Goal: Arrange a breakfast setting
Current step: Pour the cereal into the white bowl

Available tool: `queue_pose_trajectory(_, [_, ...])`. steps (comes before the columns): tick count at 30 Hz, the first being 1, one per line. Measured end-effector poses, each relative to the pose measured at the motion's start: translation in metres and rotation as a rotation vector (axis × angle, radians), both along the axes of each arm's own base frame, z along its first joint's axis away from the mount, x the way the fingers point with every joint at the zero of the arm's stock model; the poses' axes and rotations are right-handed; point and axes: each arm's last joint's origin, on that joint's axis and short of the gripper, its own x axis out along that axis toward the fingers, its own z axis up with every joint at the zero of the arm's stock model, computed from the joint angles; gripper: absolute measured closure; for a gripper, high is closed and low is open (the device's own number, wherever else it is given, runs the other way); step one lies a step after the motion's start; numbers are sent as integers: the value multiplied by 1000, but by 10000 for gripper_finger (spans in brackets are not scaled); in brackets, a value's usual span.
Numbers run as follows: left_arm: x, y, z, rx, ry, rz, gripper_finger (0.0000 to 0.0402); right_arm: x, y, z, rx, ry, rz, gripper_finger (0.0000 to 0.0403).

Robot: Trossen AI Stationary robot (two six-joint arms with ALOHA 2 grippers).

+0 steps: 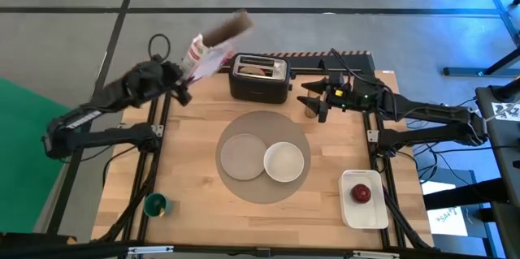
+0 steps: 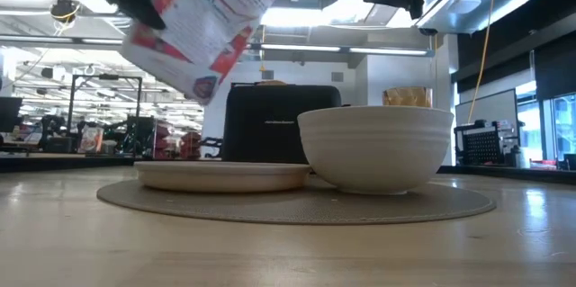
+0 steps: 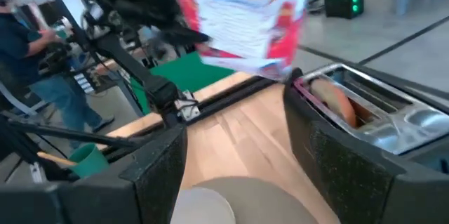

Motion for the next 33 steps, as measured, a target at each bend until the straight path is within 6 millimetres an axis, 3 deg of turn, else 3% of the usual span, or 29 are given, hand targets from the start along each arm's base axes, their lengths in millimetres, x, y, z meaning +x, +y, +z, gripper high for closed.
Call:
queue_pose_trajectory(5, [-17,-16,42,-40,23,-163,192,-15,1,2,-3,38,-81,116])
queue_pose_trajectory(11, [-17,-30,64,-65,113,-388,192,-41,5,9,53,26,-156,116])
queue_pose_trajectory(19, [29,-33,67,21,351,-599,193,-54,8,3,158,76,-175,116])
queue_pose_trajectory(26, [77,-35,57,218,666,-710,193,-57,8,-7,190,184,-207,116])
queue_pose_trajectory(33, [111,-45,46,334,855,-790,193,-59,8,-10,206,211,-222,116])
